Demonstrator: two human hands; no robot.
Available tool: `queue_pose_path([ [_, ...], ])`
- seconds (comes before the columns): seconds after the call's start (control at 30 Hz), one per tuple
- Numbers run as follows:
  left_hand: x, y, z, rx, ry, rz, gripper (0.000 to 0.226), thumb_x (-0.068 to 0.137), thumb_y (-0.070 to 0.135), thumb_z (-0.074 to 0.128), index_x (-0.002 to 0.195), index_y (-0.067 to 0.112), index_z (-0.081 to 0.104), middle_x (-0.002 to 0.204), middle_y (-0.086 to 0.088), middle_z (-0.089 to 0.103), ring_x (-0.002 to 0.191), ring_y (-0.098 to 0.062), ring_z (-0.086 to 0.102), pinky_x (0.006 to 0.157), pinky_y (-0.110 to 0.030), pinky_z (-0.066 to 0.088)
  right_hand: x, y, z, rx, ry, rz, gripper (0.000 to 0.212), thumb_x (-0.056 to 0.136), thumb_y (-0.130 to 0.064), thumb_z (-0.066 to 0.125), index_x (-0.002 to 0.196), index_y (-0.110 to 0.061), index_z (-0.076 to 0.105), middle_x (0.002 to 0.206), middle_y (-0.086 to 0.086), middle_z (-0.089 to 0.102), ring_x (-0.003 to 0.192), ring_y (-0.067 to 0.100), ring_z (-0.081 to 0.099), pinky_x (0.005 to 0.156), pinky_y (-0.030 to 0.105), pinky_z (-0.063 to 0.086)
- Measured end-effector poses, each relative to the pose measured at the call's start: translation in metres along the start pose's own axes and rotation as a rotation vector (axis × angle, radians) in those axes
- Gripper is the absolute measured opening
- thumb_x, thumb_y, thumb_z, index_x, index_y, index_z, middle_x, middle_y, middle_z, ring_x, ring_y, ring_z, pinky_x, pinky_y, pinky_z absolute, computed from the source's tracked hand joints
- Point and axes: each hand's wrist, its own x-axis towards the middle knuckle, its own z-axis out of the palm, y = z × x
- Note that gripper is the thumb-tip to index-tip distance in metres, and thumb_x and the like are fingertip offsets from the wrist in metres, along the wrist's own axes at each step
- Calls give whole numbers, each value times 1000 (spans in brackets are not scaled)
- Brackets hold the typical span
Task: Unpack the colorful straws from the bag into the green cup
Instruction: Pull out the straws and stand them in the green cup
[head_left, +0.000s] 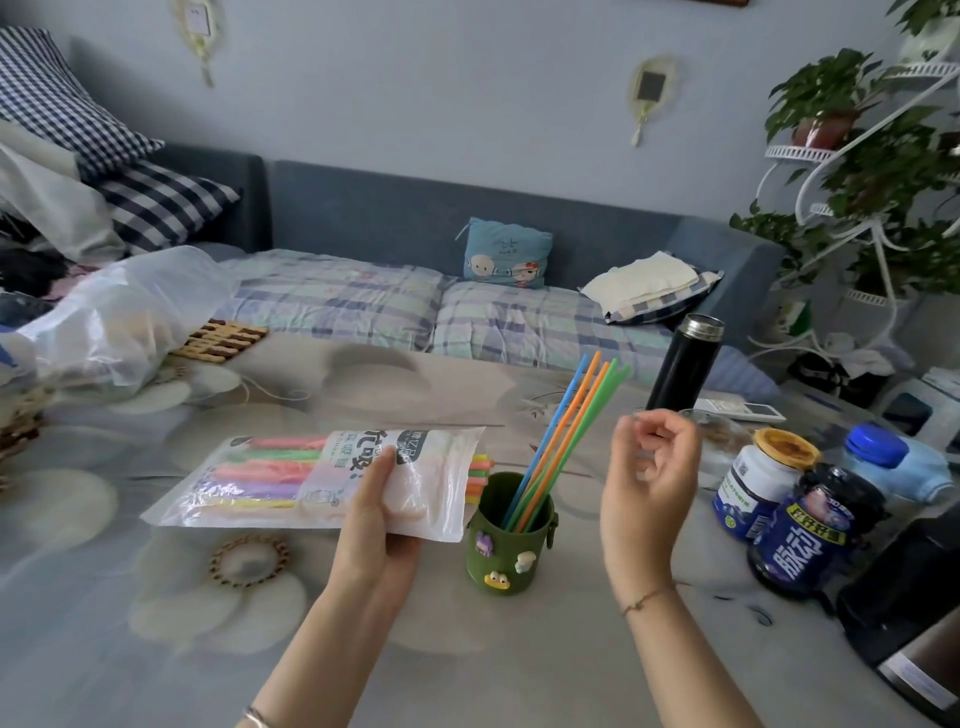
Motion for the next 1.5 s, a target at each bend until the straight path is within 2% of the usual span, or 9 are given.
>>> queue_pose_path([
  [0.23,-6,-6,-1,50,-25,30,47,92,23,59,135,6,54,118,-9,66,110,-23,61,103,-41,46,-44,-19,31,80,-594,258,15,91,-32,55,88,-18,52,63,-12,60,53,1,58,47,12,46],
  [0.37,-3,-4,-4,71,-52,55,39,90,24,59,127,11,59,103,-4,70,92,-18,66,88,-34,52,-44,-14,32,97,-623,210,14,92,-27,56,81,-20,52,63,-10,57,55,12,54,50,23,49],
  [0.6,7,15,-14,-44,6,31,25,90,24,60,114,14,62,134,-11,61,129,-28,54,111,-53,37,-14,-15,16,192,-434,238,14,91,-12,57,77,-13,54,54,-14,56,48,-1,49,48,9,38],
  [0.73,9,13,-15,-75,7,-14,12,92,23,58,97,14,64,134,-15,59,131,-30,51,111,-54,36,-9,-15,13,269,-342,370,13,84,-28,62,85,-16,56,51,-12,54,46,1,43,45,12,35],
  [0.87,1,-3,-7,-24,9,-30,32,89,20,61,120,11,61,106,-8,71,106,-25,65,98,-44,50,-22,-13,25,181,-504,385,7,84,-20,67,84,-15,62,56,-15,57,51,-2,53,49,9,37],
  [1.1,7,4,-9,-145,0,-83,47,92,20,57,135,1,53,135,-16,60,127,-31,55,105,-53,43,-5,-20,15,280,-267,413,22,90,-21,57,76,-7,65,44,-10,57,38,-1,48,39,9,34],
  [1.2,15,13,-14,-182,59,-55,23,92,18,57,111,5,64,120,-11,66,120,-26,58,112,-50,38,9,-23,3,382,-83,386,30,90,-25,57,62,-17,58,38,-8,43,33,2,34,34,14,24],
  [1.33,10,4,-7,-156,88,-69,9,92,16,57,84,12,61,93,-7,65,97,-22,62,111,-48,38,1,-23,11,387,-247,382,17,79,-35,64,68,-22,61,43,-8,42,38,4,34,38,17,24],
  [1.5,5,-18,0,-127,-1,-145,15,91,18,59,101,7,63,86,-9,74,74,-20,72,74,-38,60,-18,-16,28,125,-409,340,25,90,-28,56,68,-20,65,52,-11,56,48,0,49,50,12,39],
])
